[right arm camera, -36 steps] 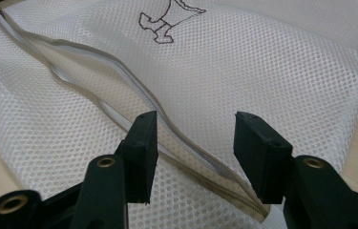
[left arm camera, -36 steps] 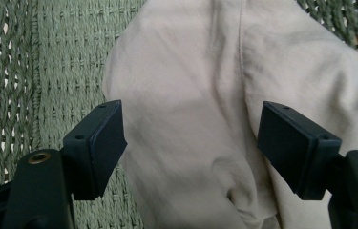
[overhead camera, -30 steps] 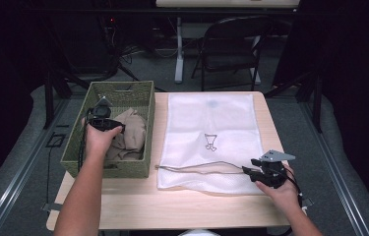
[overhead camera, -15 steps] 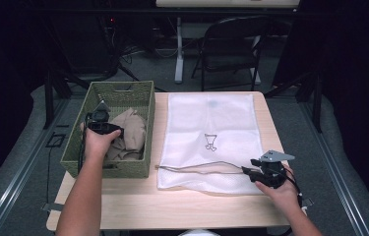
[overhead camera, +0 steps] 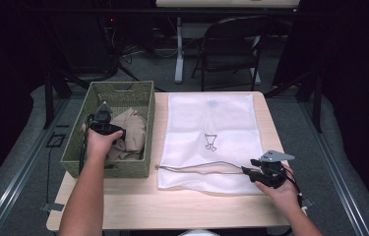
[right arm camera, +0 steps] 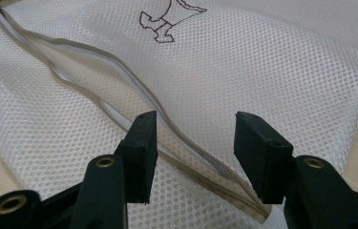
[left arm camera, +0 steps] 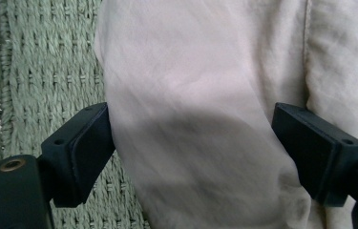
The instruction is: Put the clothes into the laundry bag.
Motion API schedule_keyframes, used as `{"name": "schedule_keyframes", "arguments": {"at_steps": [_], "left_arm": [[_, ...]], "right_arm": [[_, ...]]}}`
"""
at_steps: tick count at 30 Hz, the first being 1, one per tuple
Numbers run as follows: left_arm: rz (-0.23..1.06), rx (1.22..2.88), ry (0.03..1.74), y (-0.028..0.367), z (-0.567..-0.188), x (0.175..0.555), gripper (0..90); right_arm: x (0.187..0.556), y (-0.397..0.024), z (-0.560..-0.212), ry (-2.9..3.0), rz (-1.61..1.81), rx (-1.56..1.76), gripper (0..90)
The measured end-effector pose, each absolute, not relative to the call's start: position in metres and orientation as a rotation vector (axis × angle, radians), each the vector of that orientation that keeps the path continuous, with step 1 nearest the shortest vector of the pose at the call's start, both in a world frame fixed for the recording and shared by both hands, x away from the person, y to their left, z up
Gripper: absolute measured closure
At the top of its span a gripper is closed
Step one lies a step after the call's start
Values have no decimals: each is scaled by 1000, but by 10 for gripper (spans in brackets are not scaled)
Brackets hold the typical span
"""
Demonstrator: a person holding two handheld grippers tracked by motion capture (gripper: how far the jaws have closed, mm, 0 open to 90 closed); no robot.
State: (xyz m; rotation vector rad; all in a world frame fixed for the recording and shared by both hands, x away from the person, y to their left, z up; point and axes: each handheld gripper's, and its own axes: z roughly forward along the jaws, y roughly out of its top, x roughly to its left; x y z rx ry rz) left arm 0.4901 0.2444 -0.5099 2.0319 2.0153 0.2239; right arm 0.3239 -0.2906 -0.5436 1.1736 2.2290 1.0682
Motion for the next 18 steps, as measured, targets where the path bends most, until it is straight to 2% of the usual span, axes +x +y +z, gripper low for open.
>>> {"name": "schedule_keyframes", "arguments": {"at_steps": [18], "left_arm": [[55, 1970, 2065, 252, -526, 499, 139]], "right_arm": [[324, -289, -544, 2236, 1064, 1172, 504]]}}
